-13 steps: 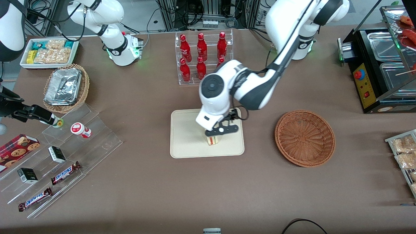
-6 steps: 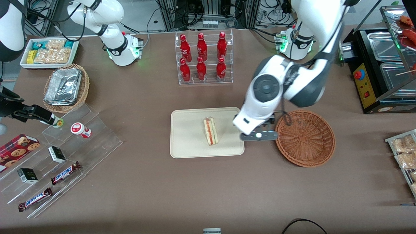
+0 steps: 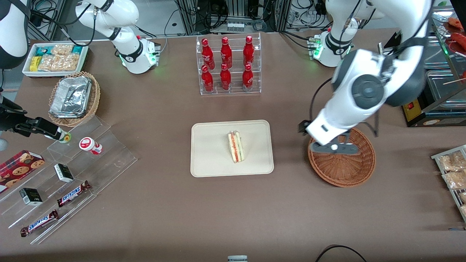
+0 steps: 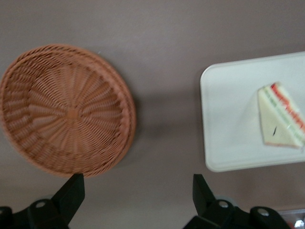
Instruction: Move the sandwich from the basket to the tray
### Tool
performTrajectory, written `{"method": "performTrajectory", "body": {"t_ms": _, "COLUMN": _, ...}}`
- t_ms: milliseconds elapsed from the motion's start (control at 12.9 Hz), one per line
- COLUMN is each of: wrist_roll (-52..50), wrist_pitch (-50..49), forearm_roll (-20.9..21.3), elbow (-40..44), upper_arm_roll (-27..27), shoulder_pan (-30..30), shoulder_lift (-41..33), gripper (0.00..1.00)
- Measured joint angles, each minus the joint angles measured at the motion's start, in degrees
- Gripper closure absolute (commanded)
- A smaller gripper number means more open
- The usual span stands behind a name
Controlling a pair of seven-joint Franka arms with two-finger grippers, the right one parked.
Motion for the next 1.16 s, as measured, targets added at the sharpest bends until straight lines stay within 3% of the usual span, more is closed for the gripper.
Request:
{"method": "performTrajectory", "body": {"t_ms": 310, "wrist_roll": 9.8, "wrist_pitch": -7.2, "forearm_roll": -0.2, "elbow": -0.6, "upper_arm_roll": 0.0, "shoulder_pan": 6.1, "shoulder_lift": -5.7, "gripper": 0.0}}
{"method": "performTrajectory", "body": {"t_ms": 1162, "wrist_roll": 14.5, "wrist_pitch": -11.3, "forearm_roll": -0.3, "elbow": -1.8, "upper_arm_roll": 0.6, "shoulder_pan": 14.6, "shoulder_lift": -13.5, "gripper": 0.0}}
